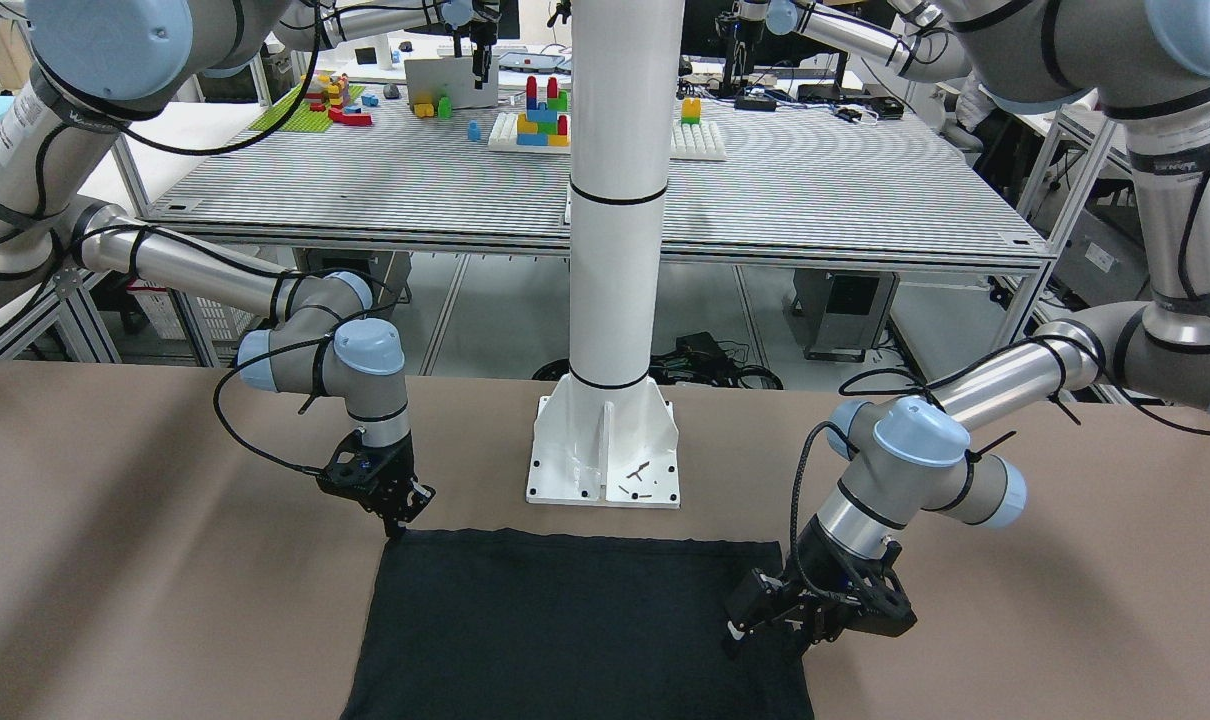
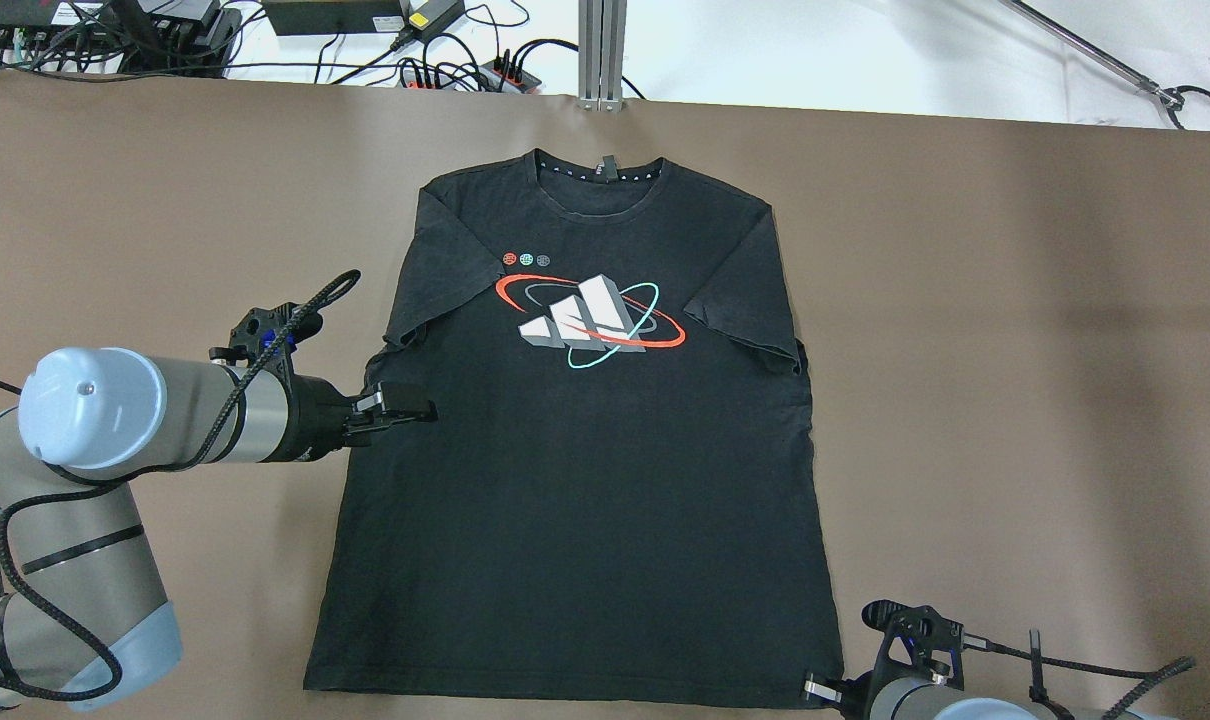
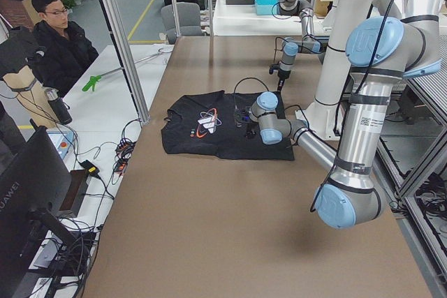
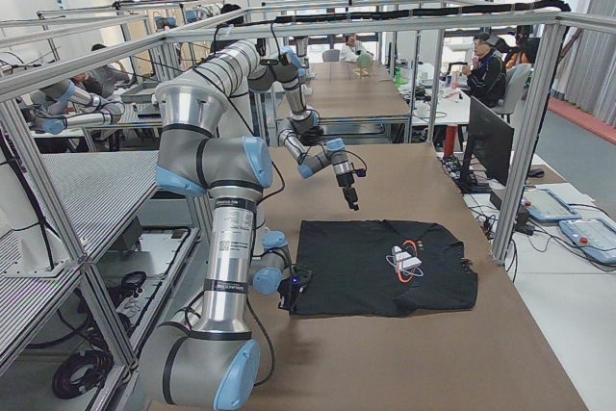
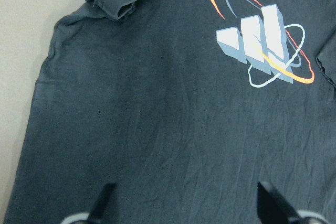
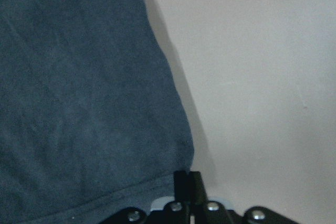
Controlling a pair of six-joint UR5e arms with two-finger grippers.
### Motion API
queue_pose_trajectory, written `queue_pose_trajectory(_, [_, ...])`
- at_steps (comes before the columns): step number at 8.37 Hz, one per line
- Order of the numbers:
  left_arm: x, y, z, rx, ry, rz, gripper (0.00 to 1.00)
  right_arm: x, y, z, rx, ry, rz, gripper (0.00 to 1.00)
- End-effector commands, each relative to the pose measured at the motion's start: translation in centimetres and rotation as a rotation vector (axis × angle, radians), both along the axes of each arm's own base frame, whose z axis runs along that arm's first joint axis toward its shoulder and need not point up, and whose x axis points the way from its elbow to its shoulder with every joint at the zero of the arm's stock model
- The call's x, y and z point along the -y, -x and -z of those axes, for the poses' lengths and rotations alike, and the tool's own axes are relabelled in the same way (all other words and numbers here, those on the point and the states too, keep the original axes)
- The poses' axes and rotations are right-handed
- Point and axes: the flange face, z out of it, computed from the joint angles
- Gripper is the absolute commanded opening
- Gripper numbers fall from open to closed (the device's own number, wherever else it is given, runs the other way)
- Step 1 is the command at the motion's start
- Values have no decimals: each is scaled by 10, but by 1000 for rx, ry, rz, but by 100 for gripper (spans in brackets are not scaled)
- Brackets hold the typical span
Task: Fold clothes
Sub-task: 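Move the left gripper to the other near hem corner and grasp both corners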
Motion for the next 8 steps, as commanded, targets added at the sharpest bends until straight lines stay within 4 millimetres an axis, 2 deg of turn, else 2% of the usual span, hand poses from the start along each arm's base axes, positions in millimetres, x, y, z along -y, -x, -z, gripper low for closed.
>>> queue_pose_trajectory(1, [-3,3,-12,14,18,2,93,0,-8,10,21,-2,-1,0])
queue_pose_trajectory(2, [-13,16,-21,2,85,21,93,-3,-22,18,15,3,3,0])
queue_pose_trajectory(3, [-49,30,-35,18,162,10,93,-4,-29,25,-3,6,6,0])
queue_pose_trajectory(4, [-84,46,-36,26,213,29,93,-8,-27,27,-5,5,14,0])
queue_pose_trajectory(6, [-133,20,-71,89,263,107,93,-13,-21,34,12,1,21,0])
queue_pose_trajectory(8, [-181,1,-101,147,299,82,89,-14,-20,33,9,1,25,0])
